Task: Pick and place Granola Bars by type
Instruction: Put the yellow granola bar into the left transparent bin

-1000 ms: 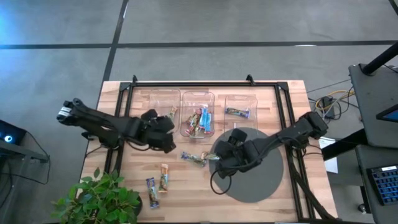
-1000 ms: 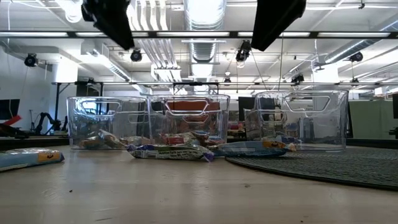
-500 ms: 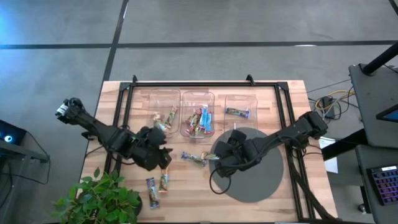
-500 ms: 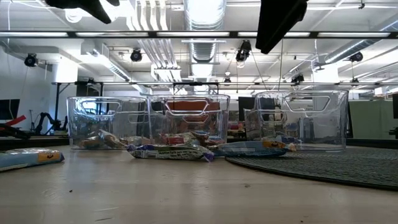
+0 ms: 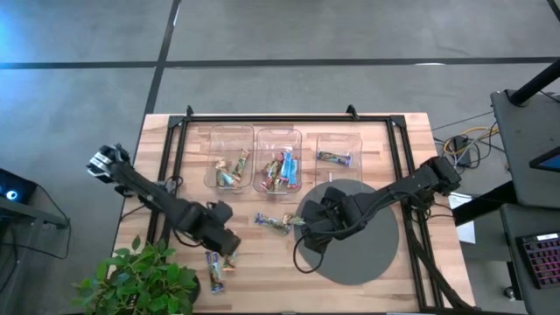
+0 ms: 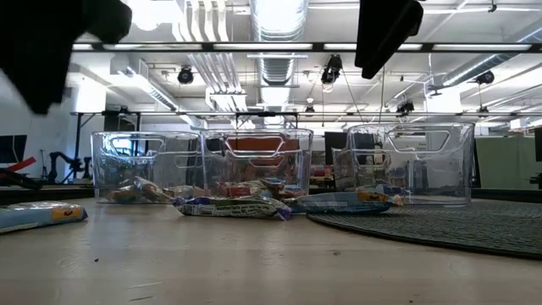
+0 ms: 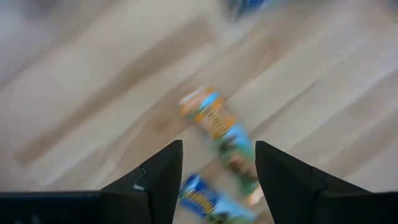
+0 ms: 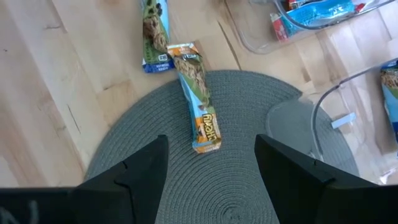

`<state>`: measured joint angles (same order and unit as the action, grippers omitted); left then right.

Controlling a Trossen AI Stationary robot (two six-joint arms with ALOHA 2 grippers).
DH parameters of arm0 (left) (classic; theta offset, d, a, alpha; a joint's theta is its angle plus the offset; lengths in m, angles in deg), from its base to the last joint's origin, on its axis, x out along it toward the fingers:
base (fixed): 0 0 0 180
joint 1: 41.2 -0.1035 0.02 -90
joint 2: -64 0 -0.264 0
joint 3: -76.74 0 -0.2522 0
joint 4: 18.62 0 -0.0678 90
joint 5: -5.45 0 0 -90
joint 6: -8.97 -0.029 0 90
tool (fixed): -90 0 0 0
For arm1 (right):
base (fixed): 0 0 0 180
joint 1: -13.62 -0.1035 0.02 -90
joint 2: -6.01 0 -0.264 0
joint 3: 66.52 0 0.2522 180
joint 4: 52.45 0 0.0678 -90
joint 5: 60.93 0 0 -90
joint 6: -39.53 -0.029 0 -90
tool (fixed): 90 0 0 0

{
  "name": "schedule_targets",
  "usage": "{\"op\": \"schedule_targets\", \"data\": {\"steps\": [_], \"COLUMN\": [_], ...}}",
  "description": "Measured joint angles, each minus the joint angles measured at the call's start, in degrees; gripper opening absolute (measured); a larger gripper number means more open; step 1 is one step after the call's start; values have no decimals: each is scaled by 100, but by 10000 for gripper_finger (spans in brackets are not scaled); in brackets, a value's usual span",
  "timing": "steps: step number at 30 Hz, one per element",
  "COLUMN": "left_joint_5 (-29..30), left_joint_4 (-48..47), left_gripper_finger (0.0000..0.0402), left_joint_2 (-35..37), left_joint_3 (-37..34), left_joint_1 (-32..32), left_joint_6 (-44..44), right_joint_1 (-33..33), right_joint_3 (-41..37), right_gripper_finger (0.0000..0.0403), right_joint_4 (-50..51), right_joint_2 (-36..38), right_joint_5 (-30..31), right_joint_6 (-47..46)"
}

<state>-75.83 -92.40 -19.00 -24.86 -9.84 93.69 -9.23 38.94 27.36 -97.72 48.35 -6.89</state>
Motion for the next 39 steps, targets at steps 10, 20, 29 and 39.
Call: {"op": "schedule_targets", "data": {"steps": [10,20,29,39], "left_joint_5": [-432,-414,-337,-27], "left_joint_4": [923,1702,1460,1629], "left_gripper_finger": [183,183,183,184], "left_joint_2": [-854,-1160,-1172,-1216], "left_joint_3": [-468,-588,-588,-588], "left_joint_1": [34,74,97,296], "left_joint_6": [298,529,683,1049], "right_joint_1": [0,0,0,0], "right_joint_3": [0,0,0,0], "right_gripper_finger": [231,231,231,231], "right_joint_4": [-206,-207,-207,-209], "right_joint_2": [0,0,0,0], "right_joint_5": [1,5,17,40], "right_joint_6": [-174,-270,-250,-249]}}
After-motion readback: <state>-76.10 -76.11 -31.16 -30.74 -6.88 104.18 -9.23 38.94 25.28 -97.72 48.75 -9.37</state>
